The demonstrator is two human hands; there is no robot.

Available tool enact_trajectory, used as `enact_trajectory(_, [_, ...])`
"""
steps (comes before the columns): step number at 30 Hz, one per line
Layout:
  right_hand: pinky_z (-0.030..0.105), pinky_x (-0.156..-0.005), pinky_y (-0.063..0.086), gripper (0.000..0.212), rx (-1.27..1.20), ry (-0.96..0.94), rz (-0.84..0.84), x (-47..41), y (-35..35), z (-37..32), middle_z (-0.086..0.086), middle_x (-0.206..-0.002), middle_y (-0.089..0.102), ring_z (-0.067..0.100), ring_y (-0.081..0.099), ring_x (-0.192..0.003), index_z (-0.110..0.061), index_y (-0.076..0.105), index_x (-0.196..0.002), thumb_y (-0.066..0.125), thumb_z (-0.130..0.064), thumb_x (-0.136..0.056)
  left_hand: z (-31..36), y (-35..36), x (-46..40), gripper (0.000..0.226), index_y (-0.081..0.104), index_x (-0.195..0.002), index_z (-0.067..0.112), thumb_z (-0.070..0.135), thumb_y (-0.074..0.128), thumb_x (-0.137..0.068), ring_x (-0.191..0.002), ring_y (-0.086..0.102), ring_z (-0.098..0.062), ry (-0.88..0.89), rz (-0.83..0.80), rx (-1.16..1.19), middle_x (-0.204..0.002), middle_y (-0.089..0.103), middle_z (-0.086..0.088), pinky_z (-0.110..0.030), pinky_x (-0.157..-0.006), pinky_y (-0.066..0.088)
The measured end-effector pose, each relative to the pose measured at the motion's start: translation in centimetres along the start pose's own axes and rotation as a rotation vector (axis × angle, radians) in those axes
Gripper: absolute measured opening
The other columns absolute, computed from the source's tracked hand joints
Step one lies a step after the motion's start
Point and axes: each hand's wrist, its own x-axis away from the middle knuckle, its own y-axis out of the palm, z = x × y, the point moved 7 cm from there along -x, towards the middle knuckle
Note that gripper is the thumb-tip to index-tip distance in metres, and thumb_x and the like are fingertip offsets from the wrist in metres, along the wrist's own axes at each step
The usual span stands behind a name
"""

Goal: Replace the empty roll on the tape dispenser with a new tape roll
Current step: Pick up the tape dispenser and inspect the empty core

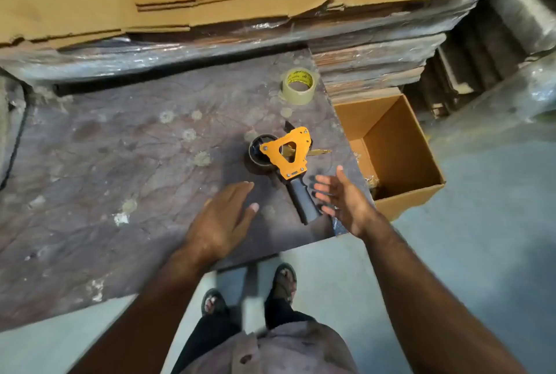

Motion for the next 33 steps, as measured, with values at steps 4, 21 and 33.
enact_trajectory(4, [0.034,-0.094,0.046,0.082,0.019,0.12,-0.115,-2.6,0.8,-0.5,0.002,-0.129,0.067,0.018,0.06,-0.118,-0.02,0.062,-0.134,0.014,-0.074,-0.095,-1.8,0.4,1.0,0.058,0.052,-0.141,0.014,0.052,0.037,-0.099,-0.132,0.053,-0.026,-0.129,0.021,0.016,-0.143,0.058,-0.006,-0.05,-0.106,0.046])
enact_trajectory(21, [0.031,-0.06,0.059,0.012,0.161,0.212,-0.254,-5.5,7.3,0.8,0.016,-0.084,0.063,0.026,0.065,-0.068,-0.005,0.059,-0.089,0.055,0.005,-0.094,-1.7,0.7,1.4,0.054,0.046,-0.143,0.012,0.043,0.045,-0.098,-0.124,0.055,-0.029,-0.215,0.003,-0.043,-0.137,0.058,-0.009,-0.042,-0.103,0.048])
enact_trajectory(33, [0.036,-0.074,0.053,0.042,0.89,-0.187,0.227,-2.2,6.7,-1.8,0.008,-0.091,0.075,0.032,0.069,-0.088,-0.019,0.067,-0.099,0.064,-0.054,-0.076,-3.0,-2.0,2.4,0.058,0.044,-0.145,0.015,0.044,0.046,-0.095,-0.125,0.056,-0.027,-0.293,0.085,-0.001,-0.14,0.056,-0.006,-0.043,-0.104,0.048])
